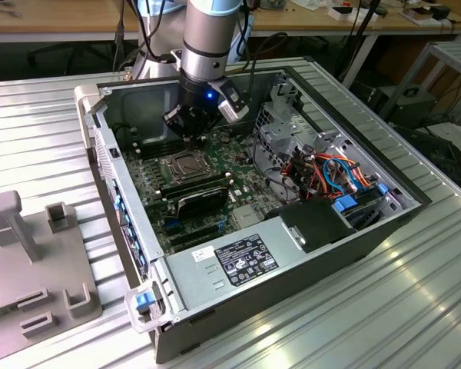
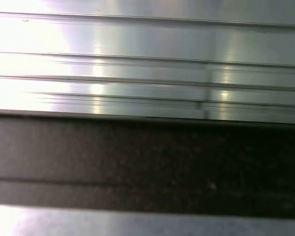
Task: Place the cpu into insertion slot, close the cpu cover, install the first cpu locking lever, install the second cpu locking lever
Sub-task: 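Install the first cpu locking lever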
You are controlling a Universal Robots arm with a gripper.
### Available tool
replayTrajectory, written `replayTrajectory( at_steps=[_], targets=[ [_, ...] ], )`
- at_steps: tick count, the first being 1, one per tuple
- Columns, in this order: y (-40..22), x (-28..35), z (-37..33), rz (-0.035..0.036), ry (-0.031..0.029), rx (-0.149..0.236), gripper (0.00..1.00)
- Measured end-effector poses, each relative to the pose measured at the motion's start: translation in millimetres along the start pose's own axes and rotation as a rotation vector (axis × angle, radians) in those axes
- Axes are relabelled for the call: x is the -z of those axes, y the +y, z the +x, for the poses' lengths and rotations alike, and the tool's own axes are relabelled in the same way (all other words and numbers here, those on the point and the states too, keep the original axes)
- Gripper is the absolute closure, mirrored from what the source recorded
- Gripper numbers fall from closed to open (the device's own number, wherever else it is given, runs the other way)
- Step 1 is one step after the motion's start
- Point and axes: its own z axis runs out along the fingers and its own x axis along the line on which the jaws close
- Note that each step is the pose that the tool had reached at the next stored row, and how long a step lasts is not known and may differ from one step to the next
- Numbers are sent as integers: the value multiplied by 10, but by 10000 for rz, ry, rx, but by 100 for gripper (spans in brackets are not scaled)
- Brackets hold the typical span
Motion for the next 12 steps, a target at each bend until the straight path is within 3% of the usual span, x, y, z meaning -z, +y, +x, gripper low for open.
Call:
replayTrajectory(
  at_steps=[12],
  targets=[
    [0, 0, -6, 0, 0, 0, 89]
  ],
)
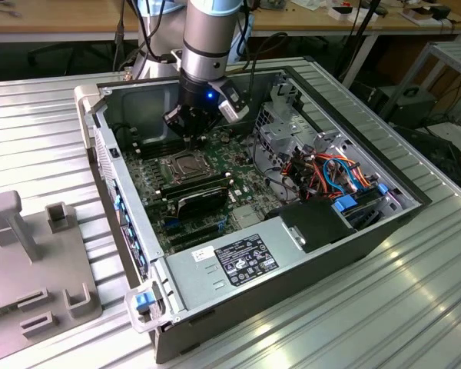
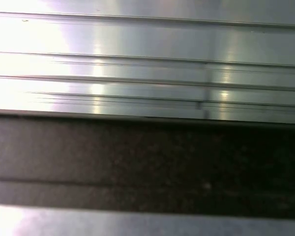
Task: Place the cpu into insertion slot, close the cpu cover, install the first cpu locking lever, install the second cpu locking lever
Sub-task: 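Install the first cpu locking lever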
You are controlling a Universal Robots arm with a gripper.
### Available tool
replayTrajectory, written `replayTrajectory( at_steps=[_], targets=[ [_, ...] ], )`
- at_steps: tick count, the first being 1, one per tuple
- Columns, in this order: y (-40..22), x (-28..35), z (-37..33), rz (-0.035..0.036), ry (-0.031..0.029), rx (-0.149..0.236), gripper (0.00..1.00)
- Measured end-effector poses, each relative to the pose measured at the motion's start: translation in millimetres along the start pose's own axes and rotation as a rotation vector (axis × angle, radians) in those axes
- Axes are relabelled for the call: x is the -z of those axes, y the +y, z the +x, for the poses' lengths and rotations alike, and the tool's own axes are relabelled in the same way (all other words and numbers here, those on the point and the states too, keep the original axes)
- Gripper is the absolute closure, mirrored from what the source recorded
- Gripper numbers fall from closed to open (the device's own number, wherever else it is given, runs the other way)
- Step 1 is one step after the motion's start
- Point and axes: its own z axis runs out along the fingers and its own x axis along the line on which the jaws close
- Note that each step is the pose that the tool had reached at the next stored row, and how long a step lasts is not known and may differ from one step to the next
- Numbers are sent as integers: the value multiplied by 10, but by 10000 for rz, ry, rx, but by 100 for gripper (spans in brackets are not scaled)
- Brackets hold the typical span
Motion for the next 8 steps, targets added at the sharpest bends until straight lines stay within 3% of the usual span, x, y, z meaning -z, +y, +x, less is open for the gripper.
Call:
replayTrajectory(
  at_steps=[8],
  targets=[
    [-2, -12, -33, -1, -2, 1, 89]
  ],
)
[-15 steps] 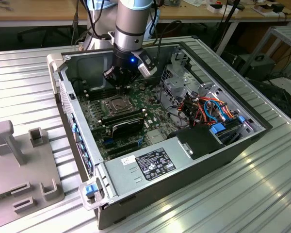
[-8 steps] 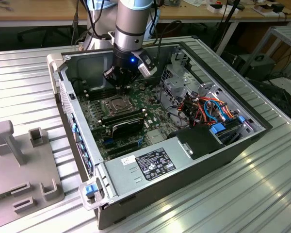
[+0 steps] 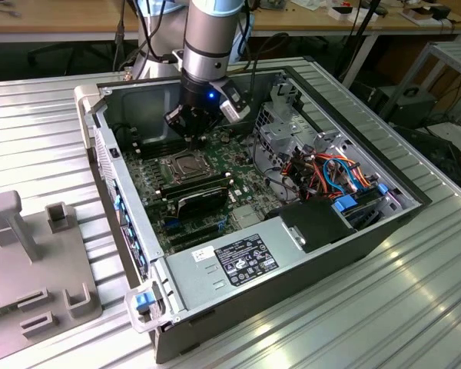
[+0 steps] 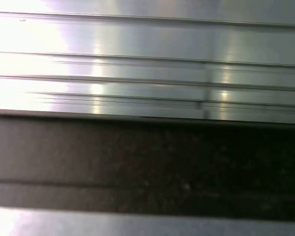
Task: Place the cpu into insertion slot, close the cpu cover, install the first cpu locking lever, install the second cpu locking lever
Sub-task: 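Install the first cpu locking lever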
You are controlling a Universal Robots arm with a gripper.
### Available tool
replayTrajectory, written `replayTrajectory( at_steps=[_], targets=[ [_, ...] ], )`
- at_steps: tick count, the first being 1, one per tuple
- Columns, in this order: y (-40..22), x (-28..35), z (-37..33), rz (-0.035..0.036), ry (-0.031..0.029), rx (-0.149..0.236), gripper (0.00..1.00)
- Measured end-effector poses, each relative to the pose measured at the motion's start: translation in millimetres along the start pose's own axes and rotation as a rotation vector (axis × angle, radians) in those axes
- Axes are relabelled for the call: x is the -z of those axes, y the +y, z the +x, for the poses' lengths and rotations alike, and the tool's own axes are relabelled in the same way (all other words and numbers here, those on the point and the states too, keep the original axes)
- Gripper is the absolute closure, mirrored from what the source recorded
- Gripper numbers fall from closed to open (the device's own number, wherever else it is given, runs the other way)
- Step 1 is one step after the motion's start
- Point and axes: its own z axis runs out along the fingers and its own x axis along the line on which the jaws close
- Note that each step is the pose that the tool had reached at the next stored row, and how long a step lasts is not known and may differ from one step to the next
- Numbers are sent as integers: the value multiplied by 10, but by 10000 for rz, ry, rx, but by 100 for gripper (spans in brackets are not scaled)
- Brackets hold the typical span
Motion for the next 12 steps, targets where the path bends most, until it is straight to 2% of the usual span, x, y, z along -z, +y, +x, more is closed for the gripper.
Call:
replayTrajectory(
  at_steps=[7, 12],
  targets=[
    [-16, -30, 1, 1, 6, 0, 89],
    [-18, -77, 1, 11, 27, -1, 89]
  ],
)
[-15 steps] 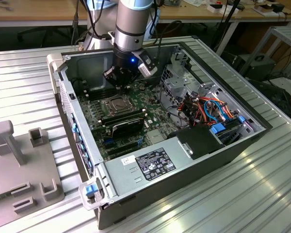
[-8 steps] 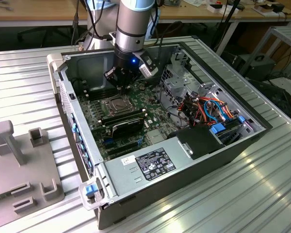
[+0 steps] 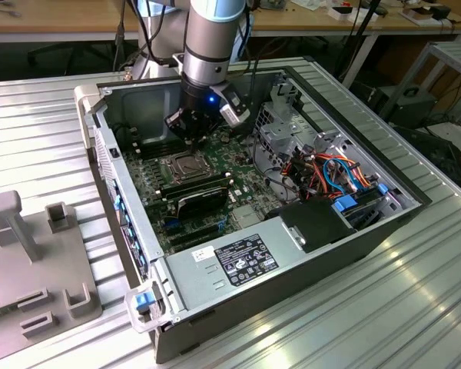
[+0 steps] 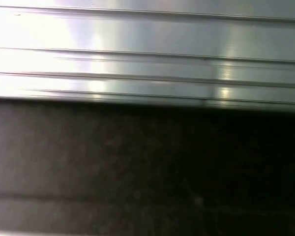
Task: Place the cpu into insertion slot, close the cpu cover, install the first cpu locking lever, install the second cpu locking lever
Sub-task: 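Install the first cpu locking lever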
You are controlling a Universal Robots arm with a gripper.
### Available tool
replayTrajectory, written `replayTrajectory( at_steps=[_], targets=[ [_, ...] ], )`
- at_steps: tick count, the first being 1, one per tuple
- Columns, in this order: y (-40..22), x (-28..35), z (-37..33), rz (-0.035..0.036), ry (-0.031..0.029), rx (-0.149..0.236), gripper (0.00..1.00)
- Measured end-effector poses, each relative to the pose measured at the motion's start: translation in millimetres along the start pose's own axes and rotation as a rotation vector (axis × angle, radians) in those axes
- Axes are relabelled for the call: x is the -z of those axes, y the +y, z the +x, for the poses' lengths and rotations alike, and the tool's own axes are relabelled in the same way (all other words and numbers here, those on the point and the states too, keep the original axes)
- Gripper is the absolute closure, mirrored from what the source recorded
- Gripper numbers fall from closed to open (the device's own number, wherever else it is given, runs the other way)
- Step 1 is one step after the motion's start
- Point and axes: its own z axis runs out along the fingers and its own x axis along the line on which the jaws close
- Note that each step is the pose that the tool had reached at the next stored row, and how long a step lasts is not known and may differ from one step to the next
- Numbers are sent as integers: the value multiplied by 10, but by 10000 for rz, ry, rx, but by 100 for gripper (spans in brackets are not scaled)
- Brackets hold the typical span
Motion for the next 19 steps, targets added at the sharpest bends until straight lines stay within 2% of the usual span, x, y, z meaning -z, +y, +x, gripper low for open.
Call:
replayTrajectory(
  at_steps=[8, 14, 19],
  targets=[
    [3, -41, -2, -12, 4, 1, 89],
    [54, -40, -3, -11, 5, 1, 89],
    [60, -26, -4, -24, -2, 1, 89]
  ],
)
